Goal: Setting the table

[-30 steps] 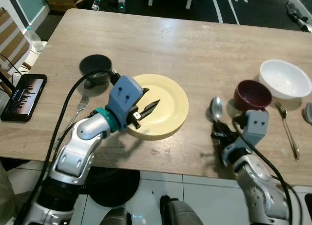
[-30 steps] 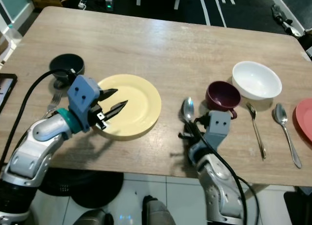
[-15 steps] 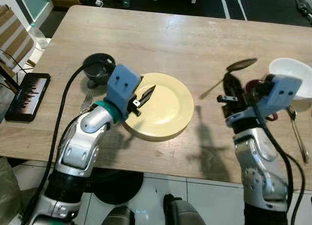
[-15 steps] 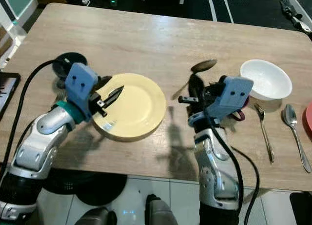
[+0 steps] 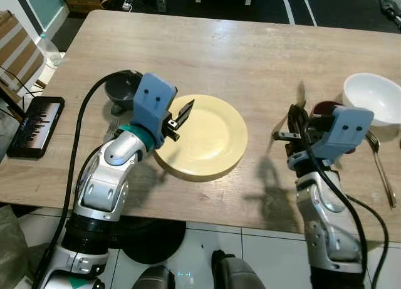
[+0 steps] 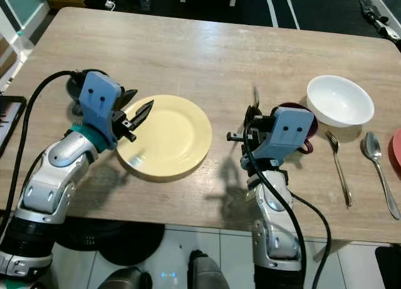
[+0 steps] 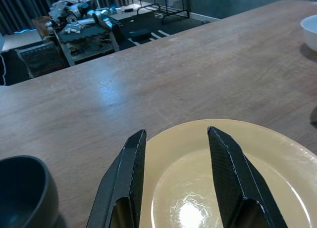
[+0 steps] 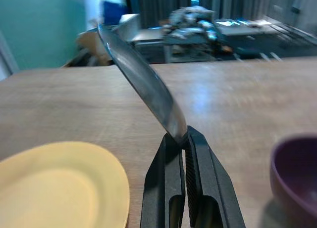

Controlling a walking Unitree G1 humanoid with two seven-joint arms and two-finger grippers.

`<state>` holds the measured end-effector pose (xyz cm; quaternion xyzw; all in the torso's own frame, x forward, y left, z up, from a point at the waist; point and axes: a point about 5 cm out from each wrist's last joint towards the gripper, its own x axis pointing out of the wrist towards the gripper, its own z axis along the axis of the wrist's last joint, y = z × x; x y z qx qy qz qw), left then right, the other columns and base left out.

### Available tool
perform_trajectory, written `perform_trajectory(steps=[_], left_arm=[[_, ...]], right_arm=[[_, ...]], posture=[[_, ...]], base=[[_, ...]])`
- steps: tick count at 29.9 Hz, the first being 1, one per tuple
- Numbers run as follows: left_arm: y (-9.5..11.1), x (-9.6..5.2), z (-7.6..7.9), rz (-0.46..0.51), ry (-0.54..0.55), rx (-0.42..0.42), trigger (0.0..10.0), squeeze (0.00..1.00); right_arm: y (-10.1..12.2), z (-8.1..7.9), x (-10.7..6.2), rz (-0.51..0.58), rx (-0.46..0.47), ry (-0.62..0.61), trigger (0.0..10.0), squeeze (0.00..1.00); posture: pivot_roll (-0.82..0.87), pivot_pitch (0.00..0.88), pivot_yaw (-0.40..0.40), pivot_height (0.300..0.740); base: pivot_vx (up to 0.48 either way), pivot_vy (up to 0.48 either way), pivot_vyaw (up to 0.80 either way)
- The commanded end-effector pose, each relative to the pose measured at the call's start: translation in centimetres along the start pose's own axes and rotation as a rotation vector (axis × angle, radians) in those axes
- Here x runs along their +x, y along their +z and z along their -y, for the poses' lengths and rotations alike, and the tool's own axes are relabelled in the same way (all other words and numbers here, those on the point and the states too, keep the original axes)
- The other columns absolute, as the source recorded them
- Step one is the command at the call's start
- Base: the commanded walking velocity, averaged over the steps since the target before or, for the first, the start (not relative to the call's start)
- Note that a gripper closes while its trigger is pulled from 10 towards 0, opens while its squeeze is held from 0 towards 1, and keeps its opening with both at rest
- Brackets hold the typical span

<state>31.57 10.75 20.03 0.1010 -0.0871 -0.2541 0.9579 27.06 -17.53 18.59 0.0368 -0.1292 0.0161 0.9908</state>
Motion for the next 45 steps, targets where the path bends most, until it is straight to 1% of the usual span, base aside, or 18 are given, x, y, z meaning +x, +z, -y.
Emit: perform_trajectory(steps=[1,6,13,14,15,16,17,18,19,22,23,24,30,32,35,36,39,45], left_arm=[[-0.5,0.1,0.2,-0.022,-0.008,-0.001,10.0,0.00],[-0.7,0.2,0.5,-0.024,-0.010,-0.008,10.0,0.00],[-0.7,0.3,0.6,-0.022,-0.007,-0.011,10.0,0.00],[-0.7,0.3,0.5,-0.024,-0.004,-0.009,10.0,0.00],[-0.7,0.3,0.4,-0.025,-0.003,-0.008,10.0,0.00],[-0.7,0.3,0.4,-0.025,-0.003,-0.008,10.0,0.00],[-0.7,0.2,0.3,-0.026,-0.001,-0.006,10.0,0.00],[-0.7,0.2,0.3,-0.026,-0.001,-0.006,10.0,0.00],[-0.7,0.2,0.3,-0.027,0.000,-0.005,10.0,0.00],[-0.7,0.2,0.3,-0.028,0.000,-0.005,10.0,0.00],[-0.7,0.2,0.4,-0.028,0.000,-0.005,10.0,0.00],[-0.7,0.2,0.4,-0.028,-0.001,-0.006,10.0,0.00],[-0.8,0.3,0.4,-0.028,0.003,-0.010,10.0,0.00],[-0.8,0.3,0.4,-0.029,0.005,-0.009,10.0,0.00],[-0.7,0.4,0.3,-0.028,0.010,-0.010,10.0,0.00],[-0.7,0.4,0.2,-0.029,0.012,-0.009,10.0,0.00],[-0.7,0.5,0.2,-0.029,0.012,-0.009,10.0,0.00],[-0.9,0.1,0.2,-0.041,0.009,-0.004,10.0,0.00]], right_arm=[[0.6,0.7,-0.4,0.005,-0.006,0.028,10.0,0.00],[1.2,1.2,-0.5,0.023,-0.016,0.073,10.0,0.00],[-0.3,0.6,-0.1,-0.009,0.073,0.020,10.0,0.00],[-0.7,0.5,-0.1,-0.020,0.101,0.006,4.7,0.00],[-1.0,0.3,-0.1,-0.026,0.122,-0.003,8.0,0.00],[-1.0,0.3,-0.1,-0.026,0.122,-0.003,8.0,0.00],[-1.1,0.3,0.0,-0.027,0.149,-0.012,10.0,0.00],[-1.1,0.3,0.0,-0.027,0.149,-0.012,10.0,0.00],[-1.0,0.3,0.1,-0.024,0.171,-0.021,9.0,0.00],[-1.0,0.5,0.3,-0.019,0.194,-0.038,10.0,0.00],[-0.9,0.6,0.4,-0.010,0.217,-0.053,4.2,0.00],[-0.8,0.8,0.4,-0.002,0.237,-0.065,0.0,0.00],[-0.5,1.0,0.4,0.015,0.248,-0.061,0.0,0.00],[-0.6,0.8,0.5,0.000,0.176,-0.037,10.0,0.00],[-0.9,0.5,0.5,-0.014,0.102,-0.008,10.0,0.00],[-1.0,0.2,0.6,-0.017,0.078,0.020,10.0,1.00],[-1.1,0.0,0.6,-0.019,0.064,0.040,10.0,1.00],[-3.6,-2.8,1.5,-0.151,-0.047,0.238,10.0,1.00]], posture=[[0.01,0.054,0.051,0.740],[0.01,0.054,0.051,0.740],[0.01,0.053,0.042,0.740],[0.02,0.055,0.043,0.740],[0.02,0.055,0.043,0.740],[0.02,0.055,0.043,0.740],[0.02,0.057,0.045,0.740],[0.02,0.057,0.045,0.740],[0.02,0.058,0.045,0.740],[0.02,0.058,0.044,0.740],[0.02,0.058,0.043,0.740],[0.02,0.057,0.042,0.740],[0.02,0.059,0.041,0.740],[0.02,0.062,0.040,0.740],[0.02,0.063,0.039,0.740],[0.02,0.064,0.039,0.740],[0.02,0.064,0.039,0.740],[0.04,0.081,0.044,0.740]], base=[[0.000,0.000,0.00],[0.000,0.000,0.00],[0.000,0.000,0.00],[0.000,0.000,0.00],[0.000,0.000,0.00],[0.000,0.000,0.00],[0.000,0.000,0.00],[0.000,0.000,0.00],[0.000,0.000,0.00],[0.000,0.000,0.00],[0.000,0.000,0.00],[0.000,0.000,0.00],[0.000,0.000,0.00],[0.000,0.000,0.00],[0.000,0.000,0.00],[0.000,0.000,0.00],[0.000,0.000,0.00],[0.000,0.000,0.00]])
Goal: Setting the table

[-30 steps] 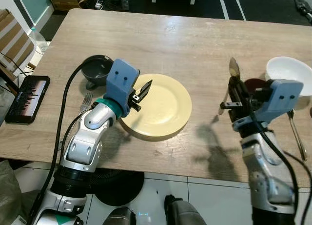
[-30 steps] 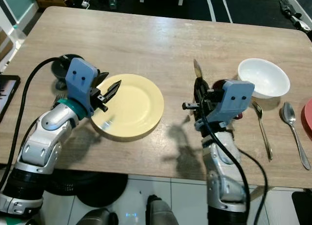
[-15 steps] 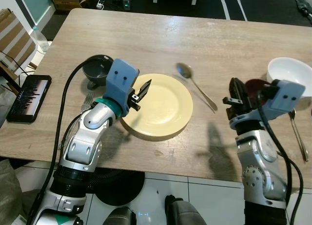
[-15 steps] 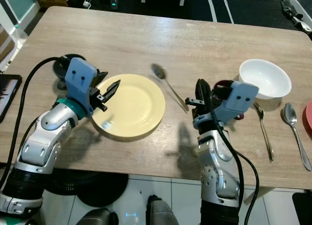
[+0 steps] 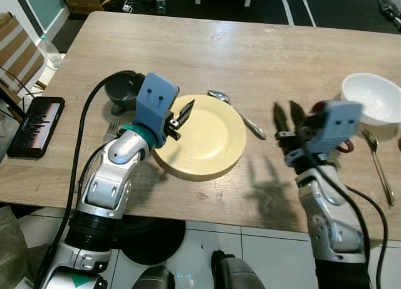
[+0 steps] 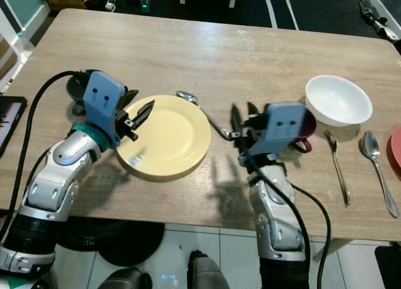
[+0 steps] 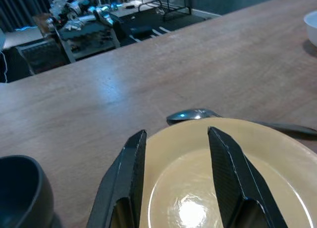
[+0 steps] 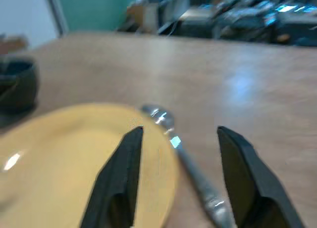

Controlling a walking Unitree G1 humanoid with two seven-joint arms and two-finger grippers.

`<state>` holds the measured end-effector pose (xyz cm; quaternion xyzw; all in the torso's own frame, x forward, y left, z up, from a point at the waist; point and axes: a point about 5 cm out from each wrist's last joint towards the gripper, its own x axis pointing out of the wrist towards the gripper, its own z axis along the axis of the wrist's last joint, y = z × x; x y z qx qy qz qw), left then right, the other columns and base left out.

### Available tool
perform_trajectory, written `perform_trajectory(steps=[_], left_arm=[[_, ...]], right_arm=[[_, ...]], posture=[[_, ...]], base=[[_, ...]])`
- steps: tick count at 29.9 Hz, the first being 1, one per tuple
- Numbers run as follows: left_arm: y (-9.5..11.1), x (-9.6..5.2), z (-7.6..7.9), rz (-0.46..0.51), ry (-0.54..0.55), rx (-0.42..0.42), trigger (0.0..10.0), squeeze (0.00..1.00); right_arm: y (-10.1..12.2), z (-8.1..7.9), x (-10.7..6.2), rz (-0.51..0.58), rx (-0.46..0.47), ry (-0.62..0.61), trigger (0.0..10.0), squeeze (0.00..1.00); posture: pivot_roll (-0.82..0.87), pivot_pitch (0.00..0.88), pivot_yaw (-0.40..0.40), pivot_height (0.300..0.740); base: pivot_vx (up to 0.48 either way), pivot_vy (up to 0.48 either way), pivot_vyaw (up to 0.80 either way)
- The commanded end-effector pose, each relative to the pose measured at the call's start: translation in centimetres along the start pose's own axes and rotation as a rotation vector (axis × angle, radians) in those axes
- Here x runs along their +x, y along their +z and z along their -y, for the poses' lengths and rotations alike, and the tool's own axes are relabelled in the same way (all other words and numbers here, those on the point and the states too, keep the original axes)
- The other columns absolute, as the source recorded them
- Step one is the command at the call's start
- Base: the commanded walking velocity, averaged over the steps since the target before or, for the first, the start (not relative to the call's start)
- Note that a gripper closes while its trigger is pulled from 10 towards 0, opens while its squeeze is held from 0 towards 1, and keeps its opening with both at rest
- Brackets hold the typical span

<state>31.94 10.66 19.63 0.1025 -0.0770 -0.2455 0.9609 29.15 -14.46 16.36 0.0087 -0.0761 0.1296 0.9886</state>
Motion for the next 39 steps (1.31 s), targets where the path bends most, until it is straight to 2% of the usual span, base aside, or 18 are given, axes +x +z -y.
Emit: perform_trajectory(steps=[1,3,4,5,6,7,12,14,20,21,25,27,34,36,39], left_arm=[[-0.5,-0.6,0.1,-0.027,-0.006,0.000,10.0,0.00],[-0.6,-0.8,0.0,-0.032,-0.005,0.001,10.0,0.00],[-0.8,-1.2,0.0,-0.045,-0.012,0.007,10.0,0.00],[-0.8,-1.2,0.0,-0.045,-0.012,0.007,10.0,0.00],[-0.9,-2.0,-0.4,-0.061,-0.030,0.018,10.0,0.00],[-0.9,-2.4,-0.6,-0.065,-0.036,0.021,10.0,0.00],[-0.7,-3.0,-1.4,-0.071,-0.046,0.030,10.0,0.00],[-0.6,-3.2,-1.7,-0.074,-0.046,0.032,10.0,0.00],[-0.8,-3.3,-1.3,-0.078,-0.057,0.020,10.0,0.00],[-0.8,-3.3,-0.8,-0.078,-0.070,0.011,10.0,0.00],[-0.7,-3.4,-0.7,-0.078,-0.076,0.007,10.0,0.00],[-0.6,-3.5,-0.8,-0.081,-0.082,0.005,10.0,0.00],[-0.5,-3.8,-0.9,-0.093,-0.115,-0.011,10.0,0.00],[-0.3,-4.3,-0.5,-0.114,-0.226,-0.046,10.0,0.00],[-0.4,-4.4,-0.4,-0.121,-0.250,-0.055,10.0,0.00]], right_arm=[[-1.4,-0.1,0.8,-0.086,-0.035,-0.005,10.0,1.00],[-1.8,-0.2,1.3,-0.116,-0.048,-0.018,10.0,1.00],[-2.3,0.1,2.1,-0.153,-0.094,-0.045,10.0,0.86],[-2.3,0.1,2.1,-0.153,-0.094,-0.045,10.0,0.86],[-2.6,0.6,3.3,-0.181,-0.181,-0.078,10.0,0.00],[-2.5,0.9,3.7,-0.184,-0.215,-0.085,10.0,0.00],[-2.2,1.9,4.2,-0.176,-0.260,-0.082,10.0,0.00],[-1.9,2.8,4.2,-0.184,-0.282,-0.051,10.0,0.00],[-1.6,4.3,4.3,-0.202,-0.297,-0.036,10.0,0.00],[-1.5,5.1,4.5,-0.210,-0.330,-0.046,10.0,0.00],[-1.5,5.4,4.8,-0.214,-0.351,-0.047,10.0,0.00],[-1.9,5.2,5.0,-0.223,-0.381,0.000,10.0,0.00],[-2.6,5.2,4.7,-0.263,-0.403,0.077,10.0,0.00],[-3.4,6.1,4.3,-0.314,-0.435,0.100,10.0,0.00],[-3.5,6.3,4.3,-0.322,-0.442,0.101,10.0,0.00]], posture=[[0.05,0.097,0.044,0.740],[0.05,0.097,0.044,0.740],[0.06,0.104,0.042,0.740],[0.06,0.104,0.042,0.740],[0.08,0.111,0.040,0.740],[0.08,0.111,0.040,0.740],[0.09,0.113,0.033,0.740],[0.09,0.115,0.031,0.740],[0.08,0.116,0.029,0.740],[0.08,0.116,0.028,0.740],[0.09,0.121,0.028,0.740],[0.09,0.123,0.029,0.740],[0.09,0.127,0.029,0.740],[0.09,0.132,0.030,0.740],[0.09,0.132,0.030,0.740]], base=[[0.000,0.000,0.00],[0.000,0.000,0.00],[0.000,0.000,0.00],[0.000,0.000,0.00],[0.000,0.000,0.00],[0.000,0.000,0.00],[0.000,0.000,0.00],[0.000,0.000,0.00],[0.000,0.000,0.00],[0.000,0.000,0.00],[0.000,0.000,0.00],[0.000,0.000,0.00],[0.000,0.000,0.00],[0.000,0.000,0.00],[0.000,0.000,0.00]])
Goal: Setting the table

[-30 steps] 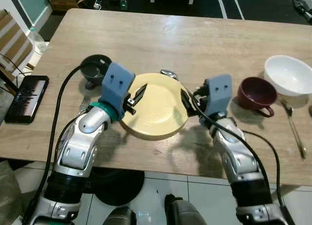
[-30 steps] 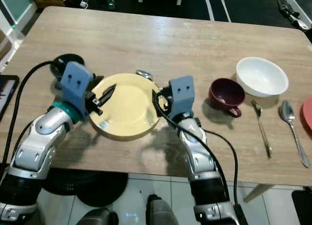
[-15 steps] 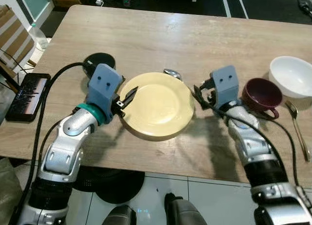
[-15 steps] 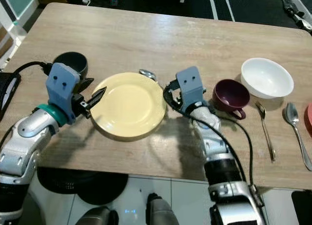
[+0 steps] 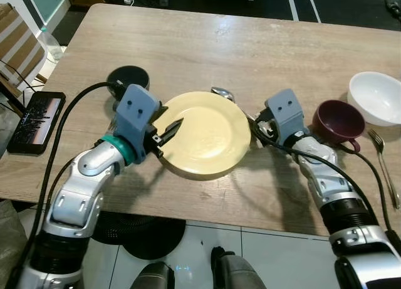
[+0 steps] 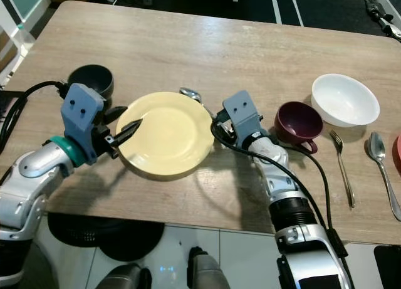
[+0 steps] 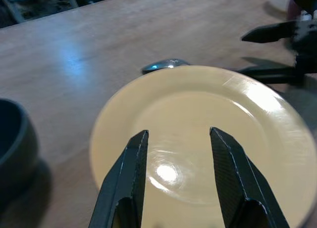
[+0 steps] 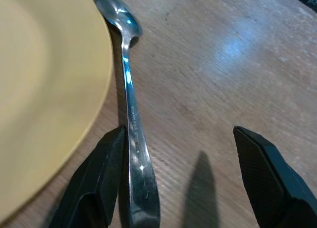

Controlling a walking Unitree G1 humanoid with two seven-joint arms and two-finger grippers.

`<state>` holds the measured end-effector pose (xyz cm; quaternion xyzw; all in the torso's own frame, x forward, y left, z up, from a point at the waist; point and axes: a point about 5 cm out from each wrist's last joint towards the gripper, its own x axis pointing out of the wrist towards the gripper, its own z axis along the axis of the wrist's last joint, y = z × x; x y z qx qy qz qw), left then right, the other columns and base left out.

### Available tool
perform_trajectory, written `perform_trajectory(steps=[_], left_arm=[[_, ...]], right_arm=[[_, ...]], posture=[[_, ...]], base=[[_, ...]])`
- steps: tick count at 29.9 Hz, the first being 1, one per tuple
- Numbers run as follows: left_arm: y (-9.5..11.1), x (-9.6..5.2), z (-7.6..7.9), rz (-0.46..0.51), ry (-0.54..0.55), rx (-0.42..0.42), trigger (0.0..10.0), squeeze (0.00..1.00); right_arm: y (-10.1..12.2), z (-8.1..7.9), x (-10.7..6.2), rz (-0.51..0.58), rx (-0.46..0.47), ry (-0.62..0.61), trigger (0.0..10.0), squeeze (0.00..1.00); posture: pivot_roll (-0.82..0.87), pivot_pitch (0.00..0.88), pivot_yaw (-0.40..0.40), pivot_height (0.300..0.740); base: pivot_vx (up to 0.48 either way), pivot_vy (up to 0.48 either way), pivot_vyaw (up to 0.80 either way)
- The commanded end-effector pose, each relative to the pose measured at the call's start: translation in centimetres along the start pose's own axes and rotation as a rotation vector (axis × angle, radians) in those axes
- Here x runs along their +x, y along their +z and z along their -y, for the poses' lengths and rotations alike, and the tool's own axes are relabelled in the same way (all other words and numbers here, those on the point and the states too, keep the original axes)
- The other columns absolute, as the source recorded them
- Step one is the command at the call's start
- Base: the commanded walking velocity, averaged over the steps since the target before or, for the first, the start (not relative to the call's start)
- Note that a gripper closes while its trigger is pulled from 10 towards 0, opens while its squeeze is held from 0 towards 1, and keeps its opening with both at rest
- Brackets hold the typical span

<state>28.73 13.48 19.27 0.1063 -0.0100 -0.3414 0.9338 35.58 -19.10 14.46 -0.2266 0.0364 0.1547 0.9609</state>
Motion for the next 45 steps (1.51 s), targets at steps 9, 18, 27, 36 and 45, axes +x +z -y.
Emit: perform_trajectory(steps=[9,18,27,36,45], left_arm=[[-3.2,0.3,-0.5,-0.138,0.039,-0.151,10.0,0.00],[-3.3,0.4,-1.1,-0.159,0.087,-0.172,10.0,0.00],[-3.2,0.3,-0.9,-0.152,0.090,-0.191,10.0,0.00],[-3.0,0.6,-1.1,-0.134,0.104,-0.208,10.0,0.00],[-3.0,0.8,-0.9,-0.132,0.117,-0.209,10.0,0.00]], right_arm=[[-1.4,0.0,-0.1,-0.053,-0.021,0.040,10.0,0.00],[-4.0,-3.3,-0.3,-0.194,0.039,0.235,0.0,0.00],[-5.2,-3.9,-0.6,-0.279,0.080,0.274,0.0,0.00],[-6.0,-3.9,-0.9,-0.336,0.133,0.318,0.0,0.00],[-3.0,-2.1,0.1,-0.116,0.458,0.190,0.0,0.00]], posture=[[0.08,0.138,0.031,0.740],[0.09,0.143,0.027,0.740],[0.09,0.144,0.023,0.740],[0.08,0.142,0.018,0.740],[0.08,0.140,0.015,0.740]], base=[[0.000,0.000,0.00],[0.000,0.000,0.00],[0.000,0.000,0.00],[0.000,0.000,0.00],[0.000,0.000,0.00]])
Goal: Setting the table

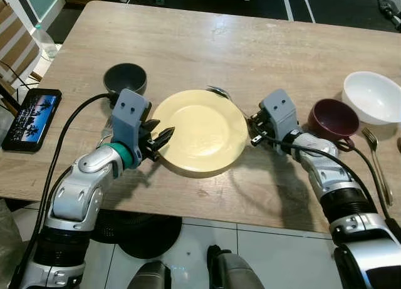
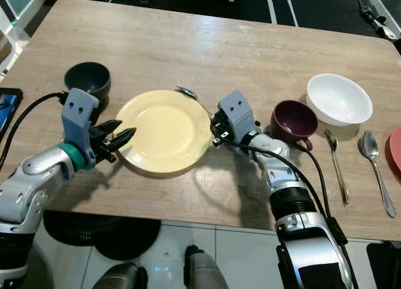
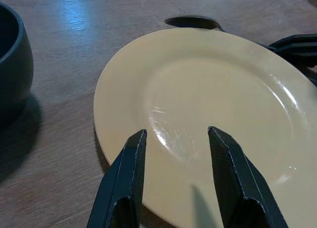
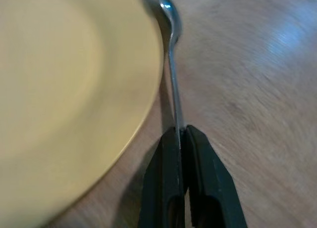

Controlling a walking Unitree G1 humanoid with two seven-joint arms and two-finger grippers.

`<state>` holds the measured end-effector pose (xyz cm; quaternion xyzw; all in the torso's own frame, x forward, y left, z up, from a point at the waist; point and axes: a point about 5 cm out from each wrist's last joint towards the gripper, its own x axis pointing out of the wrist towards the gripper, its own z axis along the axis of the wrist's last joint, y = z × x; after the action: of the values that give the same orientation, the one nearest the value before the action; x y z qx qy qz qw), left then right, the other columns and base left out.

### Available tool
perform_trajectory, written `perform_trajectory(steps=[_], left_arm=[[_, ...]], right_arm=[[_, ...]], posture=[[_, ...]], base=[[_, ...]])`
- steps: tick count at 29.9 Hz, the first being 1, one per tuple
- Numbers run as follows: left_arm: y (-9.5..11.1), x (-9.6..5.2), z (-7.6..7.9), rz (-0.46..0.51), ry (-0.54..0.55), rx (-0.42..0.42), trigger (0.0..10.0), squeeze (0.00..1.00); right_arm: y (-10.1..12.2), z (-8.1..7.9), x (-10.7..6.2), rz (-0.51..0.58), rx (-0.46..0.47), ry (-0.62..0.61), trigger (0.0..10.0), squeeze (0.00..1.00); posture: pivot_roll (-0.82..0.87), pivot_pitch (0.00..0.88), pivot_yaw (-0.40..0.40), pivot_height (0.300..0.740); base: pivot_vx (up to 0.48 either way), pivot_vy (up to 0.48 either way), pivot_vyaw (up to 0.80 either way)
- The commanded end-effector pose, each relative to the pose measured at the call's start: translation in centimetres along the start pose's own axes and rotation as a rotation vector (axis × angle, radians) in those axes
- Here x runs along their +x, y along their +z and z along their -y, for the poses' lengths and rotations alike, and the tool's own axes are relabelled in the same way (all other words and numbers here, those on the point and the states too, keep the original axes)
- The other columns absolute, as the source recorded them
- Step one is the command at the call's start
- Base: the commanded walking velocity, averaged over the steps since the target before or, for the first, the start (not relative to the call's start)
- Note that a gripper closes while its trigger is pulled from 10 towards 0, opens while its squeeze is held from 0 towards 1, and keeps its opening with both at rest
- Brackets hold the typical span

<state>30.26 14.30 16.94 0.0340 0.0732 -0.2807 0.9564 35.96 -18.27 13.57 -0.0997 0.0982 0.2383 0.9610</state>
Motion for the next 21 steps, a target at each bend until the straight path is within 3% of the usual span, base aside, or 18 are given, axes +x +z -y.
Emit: perform_trajectory(steps=[1,2,3,7,9,14,18,21], left_arm=[[-0.4,0.1,0.1,-0.012,0.004,-0.013,10.0,0.00],[-0.4,0.1,0.1,-0.012,0.004,-0.013,10.0,0.00],[-0.4,0.2,0.2,-0.010,0.007,-0.014,10.0,0.00],[-0.3,0.2,0.2,-0.008,0.008,-0.015,10.0,0.00],[-0.3,0.2,0.2,-0.005,0.011,-0.015,10.0,0.00],[-0.2,0.3,0.3,-0.002,0.010,-0.016,10.0,0.00],[-0.2,0.4,0.5,-0.002,0.006,-0.017,10.0,0.00],[-0.2,0.5,0.5,-0.002,0.002,-0.016,10.0,0.00]], right_arm=[[-2.8,-0.6,-0.3,-0.052,0.206,-0.011,0.0,0.00],[-2.8,-0.6,-0.3,-0.052,0.206,-0.011,0.0,0.00],[-0.7,-0.3,-0.3,0.131,0.364,-0.044,0.0,0.00],[0.3,-0.3,-0.4,0.218,0.426,-0.047,0.0,0.00],[2.0,-0.5,-0.9,0.360,0.487,-0.091,0.0,0.00],[3.6,-0.6,-1.8,0.488,0.513,-0.158,0.0,0.00],[4.0,-0.3,-2.4,0.527,0.512,-0.186,0.0,0.00],[4.8,-0.6,-2.9,0.518,0.387,-0.162,0.0,0.00]], posture=[[0.08,0.140,0.015,0.740],[0.08,0.140,0.015,0.740],[0.08,0.140,0.015,0.740],[0.08,0.140,0.019,0.740],[0.08,0.138,0.022,0.740],[0.07,0.135,0.026,0.740],[0.07,0.132,0.029,0.740],[0.07,0.130,0.030,0.740]], base=[[0.000,0.000,0.00],[0.000,0.000,0.00],[0.000,0.000,0.00],[0.000,0.000,0.00],[0.000,0.000,0.00],[0.000,0.000,0.00],[0.000,0.000,0.00],[0.000,0.000,0.00]])
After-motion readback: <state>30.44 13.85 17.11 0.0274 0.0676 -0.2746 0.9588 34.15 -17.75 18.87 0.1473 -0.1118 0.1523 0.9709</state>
